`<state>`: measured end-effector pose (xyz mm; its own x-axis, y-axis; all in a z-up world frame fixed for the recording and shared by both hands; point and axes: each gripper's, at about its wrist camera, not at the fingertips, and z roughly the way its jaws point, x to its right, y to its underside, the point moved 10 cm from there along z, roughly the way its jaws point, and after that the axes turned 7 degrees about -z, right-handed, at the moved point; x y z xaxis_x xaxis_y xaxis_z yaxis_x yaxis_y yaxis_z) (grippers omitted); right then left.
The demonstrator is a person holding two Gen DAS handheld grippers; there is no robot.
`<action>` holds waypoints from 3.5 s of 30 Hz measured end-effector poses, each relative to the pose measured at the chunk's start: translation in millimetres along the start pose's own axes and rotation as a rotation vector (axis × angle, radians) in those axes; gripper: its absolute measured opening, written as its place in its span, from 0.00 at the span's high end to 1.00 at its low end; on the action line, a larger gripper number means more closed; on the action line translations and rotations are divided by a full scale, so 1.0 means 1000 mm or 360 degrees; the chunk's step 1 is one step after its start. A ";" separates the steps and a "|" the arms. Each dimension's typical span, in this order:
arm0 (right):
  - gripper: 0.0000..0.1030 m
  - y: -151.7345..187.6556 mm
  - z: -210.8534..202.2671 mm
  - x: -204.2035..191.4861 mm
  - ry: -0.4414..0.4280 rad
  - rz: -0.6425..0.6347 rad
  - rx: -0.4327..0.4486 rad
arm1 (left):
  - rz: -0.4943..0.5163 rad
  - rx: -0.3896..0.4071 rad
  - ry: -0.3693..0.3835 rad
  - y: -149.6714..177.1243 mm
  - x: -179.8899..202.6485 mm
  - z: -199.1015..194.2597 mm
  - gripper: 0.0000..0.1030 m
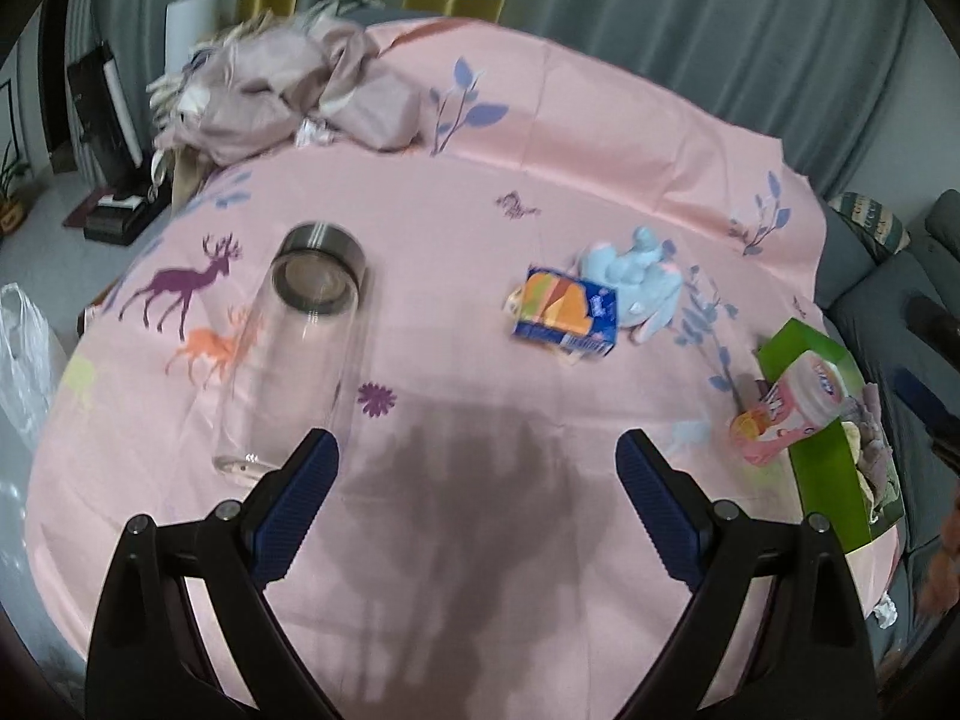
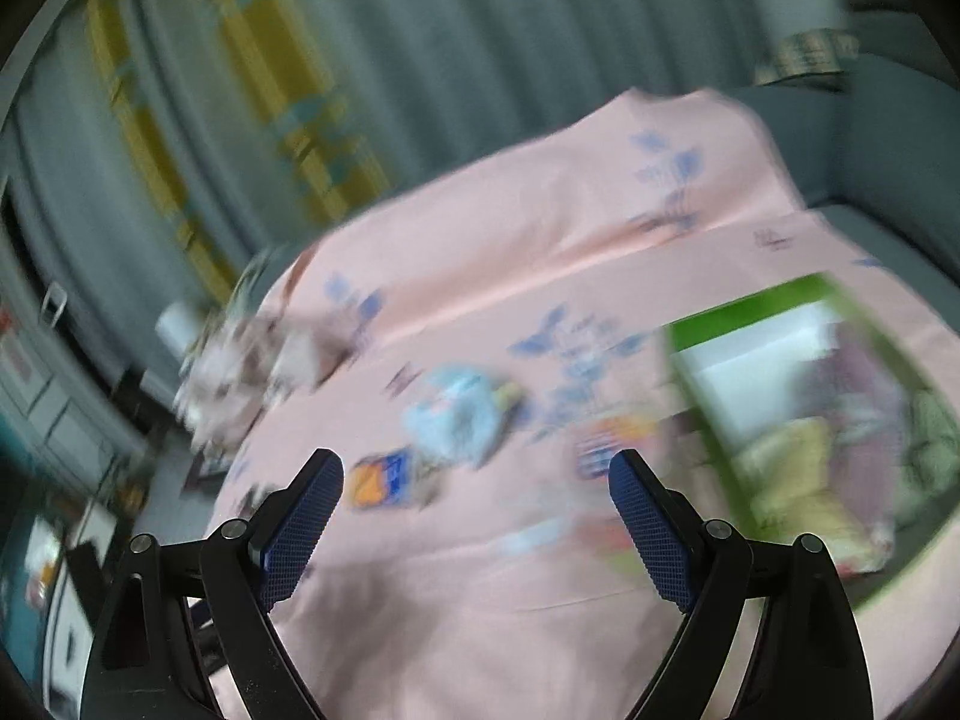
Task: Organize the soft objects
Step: 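Move the right gripper back to the blue tissue pack, then grasp the blue tissue pack with the right gripper and lift, then carry the tissue pack over the green box and release it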
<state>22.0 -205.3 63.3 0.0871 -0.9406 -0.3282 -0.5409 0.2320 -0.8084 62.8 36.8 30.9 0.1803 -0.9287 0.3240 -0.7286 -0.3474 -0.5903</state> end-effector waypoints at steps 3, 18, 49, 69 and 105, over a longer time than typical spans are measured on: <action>0.12 0.012 0.059 -0.049 -0.0118 -0.0095 -0.0219 | 0.0029 -0.0064 -0.0006 0.004 -0.003 0.006 0.09; 0.14 0.071 0.227 -0.077 0.0093 -0.0196 -0.0670 | -0.0030 -0.0099 -0.0023 -0.002 -0.019 0.011 0.09; 0.26 0.143 0.108 -0.035 -0.0105 -0.0164 -0.0821 | 0.0011 -0.0128 -0.0014 0.016 -0.003 0.017 0.18; 0.56 0.138 0.109 -0.025 -0.0291 0.0015 -0.0789 | -0.0003 -0.0519 0.0388 0.078 0.064 0.059 0.82; 0.56 0.004 -0.064 0.217 0.0116 0.0686 0.0259 | 0.0790 -0.0185 0.1079 0.073 0.381 -0.003 0.82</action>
<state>-15.2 -424.5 20.2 -0.1791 -0.7632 -0.6208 -0.3762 0.6362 -0.6736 76.8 -341.8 113.2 -0.5865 -0.6782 0.4427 -0.6886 0.1299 -0.7134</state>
